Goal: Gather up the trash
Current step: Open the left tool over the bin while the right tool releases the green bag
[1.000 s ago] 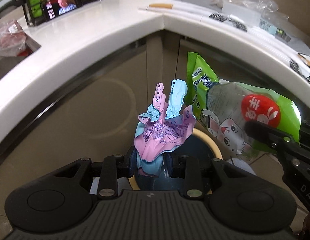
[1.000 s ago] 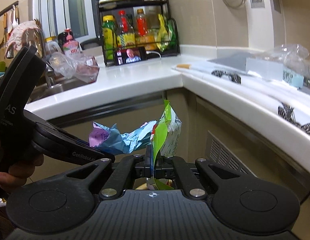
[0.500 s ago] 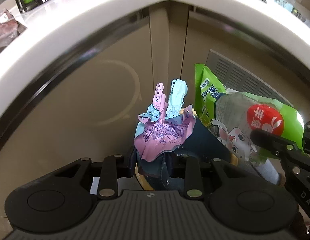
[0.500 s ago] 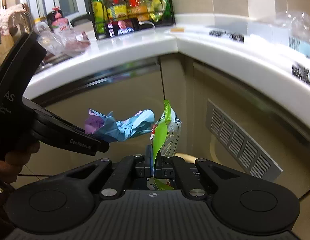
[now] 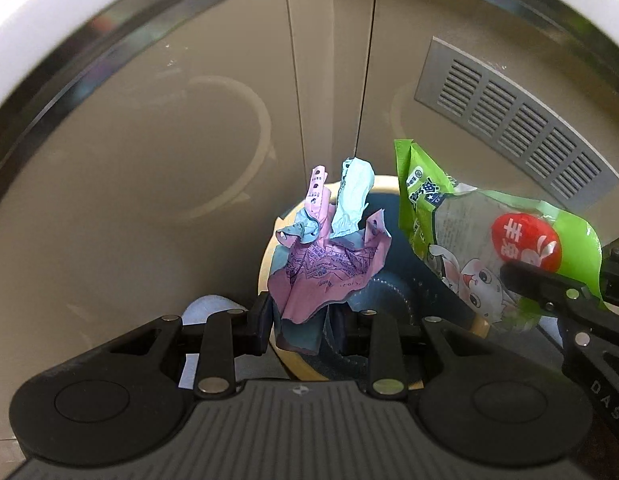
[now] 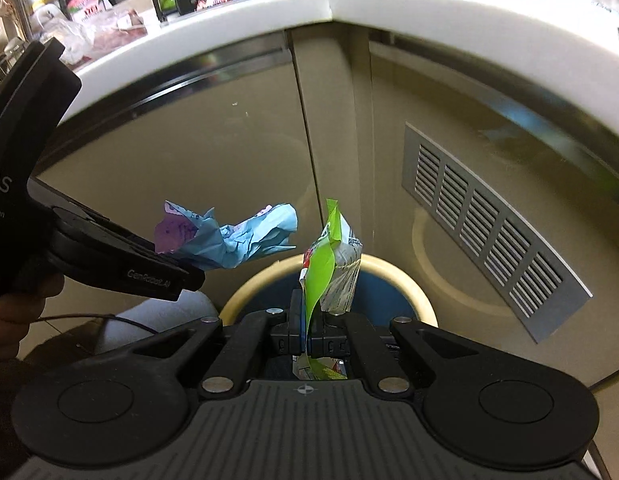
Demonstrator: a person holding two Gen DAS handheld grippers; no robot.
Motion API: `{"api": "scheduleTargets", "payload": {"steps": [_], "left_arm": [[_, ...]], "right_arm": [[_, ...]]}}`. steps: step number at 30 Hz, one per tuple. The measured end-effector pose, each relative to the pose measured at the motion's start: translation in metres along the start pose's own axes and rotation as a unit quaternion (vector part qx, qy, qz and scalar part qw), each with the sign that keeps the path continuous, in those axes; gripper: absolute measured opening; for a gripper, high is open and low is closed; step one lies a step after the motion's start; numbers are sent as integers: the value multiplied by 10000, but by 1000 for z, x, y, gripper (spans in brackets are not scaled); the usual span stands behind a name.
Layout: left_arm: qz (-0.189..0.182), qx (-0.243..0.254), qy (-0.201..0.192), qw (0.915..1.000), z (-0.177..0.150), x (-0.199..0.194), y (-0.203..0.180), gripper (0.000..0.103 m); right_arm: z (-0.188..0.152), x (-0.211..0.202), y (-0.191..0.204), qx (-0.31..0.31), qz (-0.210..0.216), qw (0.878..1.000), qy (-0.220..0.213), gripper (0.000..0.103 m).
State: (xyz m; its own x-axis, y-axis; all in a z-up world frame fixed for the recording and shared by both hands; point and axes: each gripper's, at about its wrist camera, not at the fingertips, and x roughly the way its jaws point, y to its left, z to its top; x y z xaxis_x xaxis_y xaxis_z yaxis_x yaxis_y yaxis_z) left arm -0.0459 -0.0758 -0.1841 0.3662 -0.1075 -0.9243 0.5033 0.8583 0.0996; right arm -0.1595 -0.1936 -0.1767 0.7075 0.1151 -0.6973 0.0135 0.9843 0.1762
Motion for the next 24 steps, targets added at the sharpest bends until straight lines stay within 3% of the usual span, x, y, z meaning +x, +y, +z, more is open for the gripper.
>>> {"api": "scheduleTargets", "payload": {"steps": [24], "left_arm": [[124,258,437,9986,5,55,-11,34]], "right_arm": [[4,48,-13,193,-192,9983,516,1]]}}
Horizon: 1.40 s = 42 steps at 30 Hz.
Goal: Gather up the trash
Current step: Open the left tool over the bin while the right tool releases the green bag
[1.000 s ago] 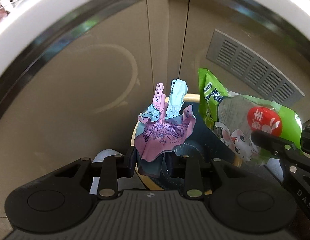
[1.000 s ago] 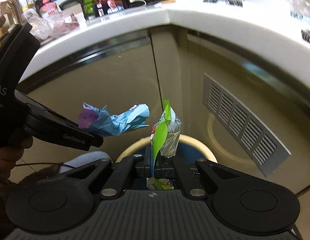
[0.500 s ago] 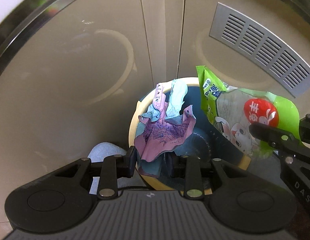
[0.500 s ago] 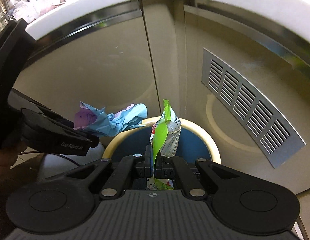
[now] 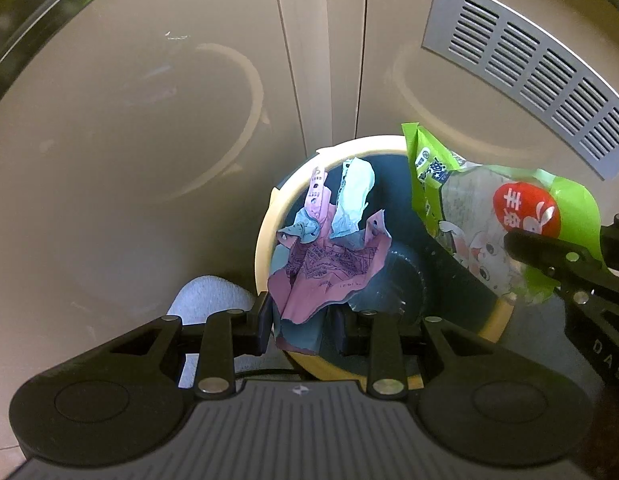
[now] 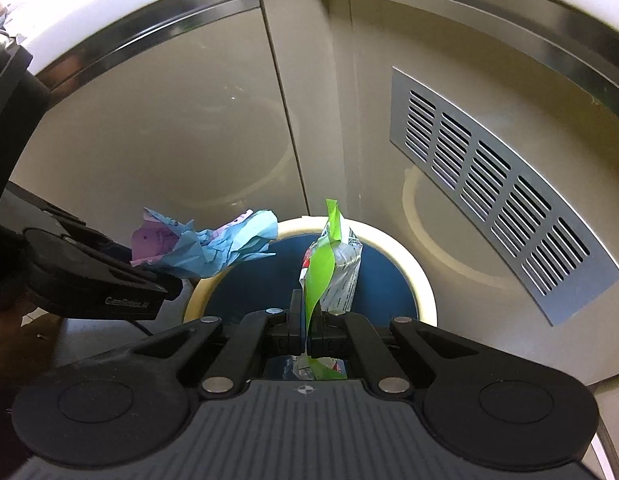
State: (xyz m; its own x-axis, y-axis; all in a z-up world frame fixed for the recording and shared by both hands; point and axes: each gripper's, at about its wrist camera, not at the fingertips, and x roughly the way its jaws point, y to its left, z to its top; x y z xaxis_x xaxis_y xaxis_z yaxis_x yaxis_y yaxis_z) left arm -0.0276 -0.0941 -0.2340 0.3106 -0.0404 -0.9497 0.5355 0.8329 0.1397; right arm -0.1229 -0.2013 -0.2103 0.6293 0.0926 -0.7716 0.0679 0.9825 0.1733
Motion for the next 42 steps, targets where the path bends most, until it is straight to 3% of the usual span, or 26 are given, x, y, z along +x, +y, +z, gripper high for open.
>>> {"api": "scheduleTargets", "payload": {"steps": [23,33,36,37,38,39,40,41,42], "left_arm": [[3,179,327,9993,15,26,-9,34],[128,229,308,9992,22,31,-13,35],[157,218,283,9992,21,30,-14,38],[157,197,251,9994,20,29,-13,43],[138,196,211,9995,19,27,-13,47],[105,211,172,9996,19,26,-13,59],[79,216,132,9996,19,23,-12,77],[126,209,88,9997,18,21,-11,83],[225,209,-9,9995,18,18,-11,91]], "right_arm": [[10,21,2,197,-144,9990,383,1],[16,41,5,76,-440,9984,350,1],[13,48,4,37,-513,9977,432,5],[13,50,4,23,-533,9972,523,11],[12,52,4,2,-537,9967,612,28],[11,52,6,-34,-553,9962,676,39],[10,51,7,-77,-584,9960,679,61],[9,48,9,-136,-626,9959,638,69],[9,44,11,-195,-689,9958,578,68]]}}
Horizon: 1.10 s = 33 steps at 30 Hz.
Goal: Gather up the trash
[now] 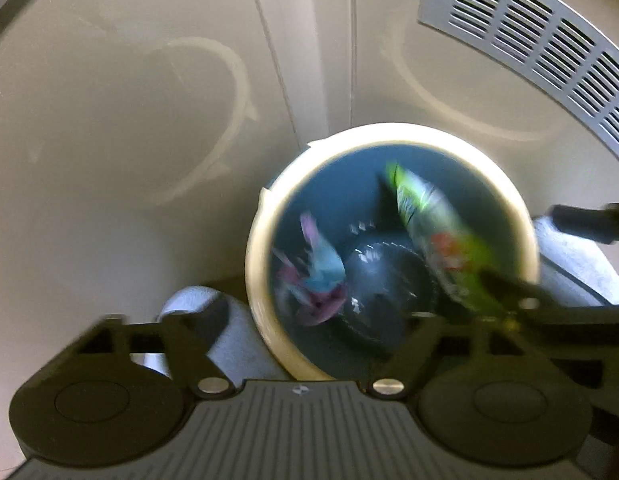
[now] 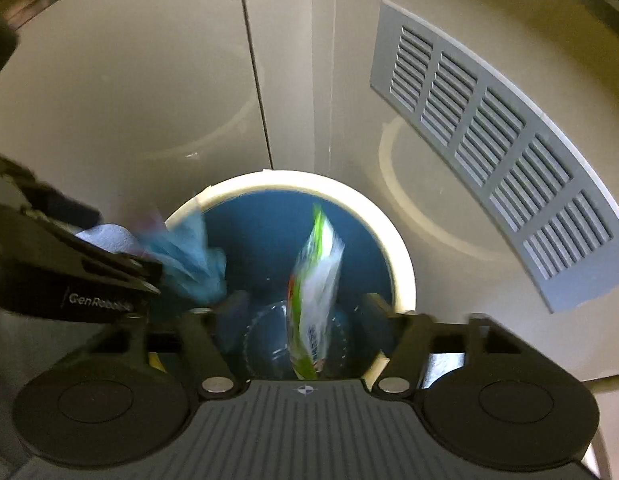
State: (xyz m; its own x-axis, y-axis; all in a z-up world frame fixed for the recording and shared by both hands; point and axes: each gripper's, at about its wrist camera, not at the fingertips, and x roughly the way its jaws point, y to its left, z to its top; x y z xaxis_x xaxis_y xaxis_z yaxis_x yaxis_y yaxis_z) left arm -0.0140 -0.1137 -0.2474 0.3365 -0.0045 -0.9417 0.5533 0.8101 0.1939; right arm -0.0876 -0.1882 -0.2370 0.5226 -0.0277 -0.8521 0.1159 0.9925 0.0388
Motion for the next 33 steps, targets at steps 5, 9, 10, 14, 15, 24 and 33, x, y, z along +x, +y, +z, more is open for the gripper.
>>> {"api": "scheduleTargets", "payload": {"steps": [5,9,10,14,15,24,33], "left_arm": [[63,17,-301,9995,-5,-23,7,102],[198,4,-555,9983,-13,-50,14,102],[208,-27,-608,9979,-16,-57,16,102],[258,-143,-763,9966,-28,-77,26,102],[264,-172,-799,9963,-30,-82,28,102],[286,-349,-1115,9927,-41,-113,51,102],[328,-447,-1348,9893,-43,-128,51,102]], "right_arm": [[0,-28,-3,-61,-51,9997,-213,74],[-2,-56,-7,-51,-18,9987,-507,77],[-3,-62,-6,-60,-27,9983,-573,77],[-7,-79,0,-114,-41,9970,-762,80],[-8,-79,0,-136,-40,9968,-782,80],[-17,-105,6,-106,-69,9943,-1057,81],[-18,-126,17,-112,-83,9924,-1224,81]]}}
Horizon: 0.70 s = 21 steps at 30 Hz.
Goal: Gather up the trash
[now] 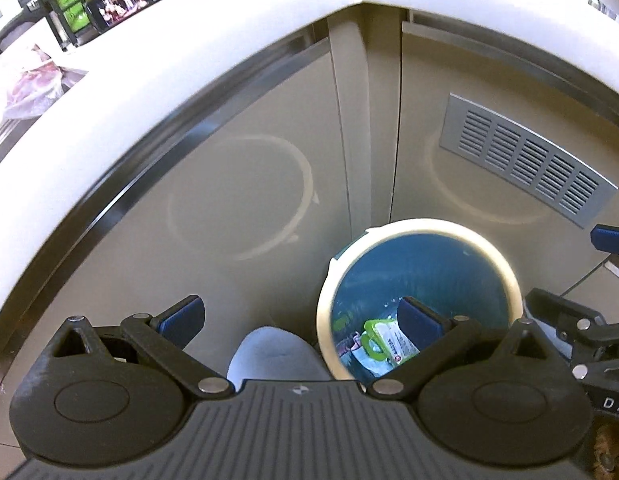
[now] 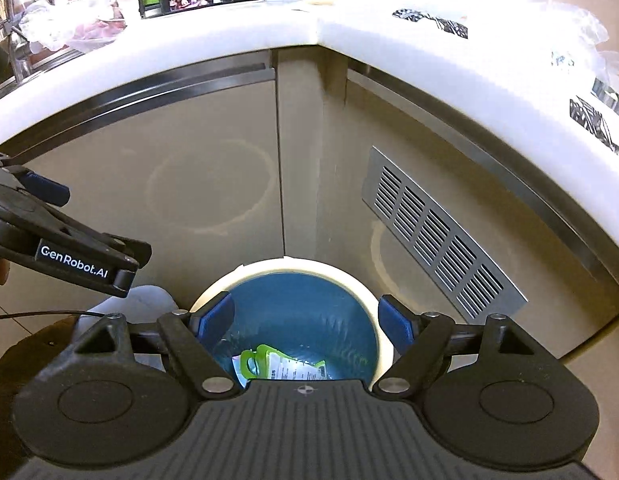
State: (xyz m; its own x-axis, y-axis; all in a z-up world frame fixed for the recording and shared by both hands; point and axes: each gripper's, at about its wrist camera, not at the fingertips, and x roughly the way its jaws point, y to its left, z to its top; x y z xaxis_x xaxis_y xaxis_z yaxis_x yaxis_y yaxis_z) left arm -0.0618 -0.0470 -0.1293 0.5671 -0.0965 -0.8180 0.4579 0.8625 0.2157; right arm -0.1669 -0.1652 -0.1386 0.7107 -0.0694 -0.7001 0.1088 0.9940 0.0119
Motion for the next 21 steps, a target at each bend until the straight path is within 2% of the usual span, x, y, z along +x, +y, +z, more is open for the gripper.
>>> {"api": "scheduleTargets", "payload": {"steps": [8,16,21], "left_arm": [[-26,-38,43,10000,-4,0,1,102],[-158,184,15,9997,-4,0,-8,102],[-151,219,-64,9996,-5,-4,-8,102]], "right_arm": [[-2,-6,3,-16,69,10000,-19,81],[-8,-14,-8,305,-147,9994,-44,81],[-9,-12,-9,368,-128,9992,-16,81]]}}
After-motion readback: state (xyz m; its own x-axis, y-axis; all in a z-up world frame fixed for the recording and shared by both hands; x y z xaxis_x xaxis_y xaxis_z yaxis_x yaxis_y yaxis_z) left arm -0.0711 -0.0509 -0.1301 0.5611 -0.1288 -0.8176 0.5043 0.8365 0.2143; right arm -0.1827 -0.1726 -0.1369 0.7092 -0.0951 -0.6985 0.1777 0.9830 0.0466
